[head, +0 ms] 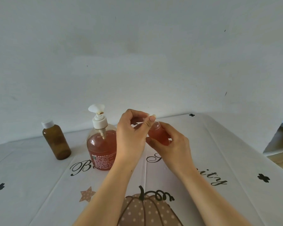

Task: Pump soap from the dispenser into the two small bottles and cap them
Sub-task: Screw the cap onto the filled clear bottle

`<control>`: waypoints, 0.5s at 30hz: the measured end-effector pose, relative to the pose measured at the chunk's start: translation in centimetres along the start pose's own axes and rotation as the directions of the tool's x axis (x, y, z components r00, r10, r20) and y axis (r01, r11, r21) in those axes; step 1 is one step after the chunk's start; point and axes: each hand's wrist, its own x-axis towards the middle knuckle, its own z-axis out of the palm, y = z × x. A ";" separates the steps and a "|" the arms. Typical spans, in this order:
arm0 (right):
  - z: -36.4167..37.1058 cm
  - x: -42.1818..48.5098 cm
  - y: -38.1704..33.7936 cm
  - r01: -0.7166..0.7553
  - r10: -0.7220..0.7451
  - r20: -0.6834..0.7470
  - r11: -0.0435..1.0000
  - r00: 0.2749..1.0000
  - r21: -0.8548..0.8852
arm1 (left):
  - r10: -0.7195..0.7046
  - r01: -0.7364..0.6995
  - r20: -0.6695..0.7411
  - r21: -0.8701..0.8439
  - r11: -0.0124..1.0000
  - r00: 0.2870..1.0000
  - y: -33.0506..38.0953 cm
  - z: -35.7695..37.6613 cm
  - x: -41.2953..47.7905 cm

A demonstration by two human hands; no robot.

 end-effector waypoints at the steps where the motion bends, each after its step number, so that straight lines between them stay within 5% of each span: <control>1: 0.0 0.0 0.0 0.003 -0.003 -0.002 1.000 1.000 0.005 | 0.002 -0.002 -0.008 0.004 1.000 1.000 0.1 -0.1 0.0; 9: -0.2 0.1 0.0 -0.014 0.014 0.006 1.000 1.000 0.018 | -0.011 0.014 0.055 -0.054 0.998 0.998 0.5 -0.1 -0.2; 15: -0.1 0.0 -0.1 0.007 -0.008 0.027 0.999 1.000 0.033 | -0.005 0.002 0.028 0.107 0.994 1.000 0.0 -0.2 -0.2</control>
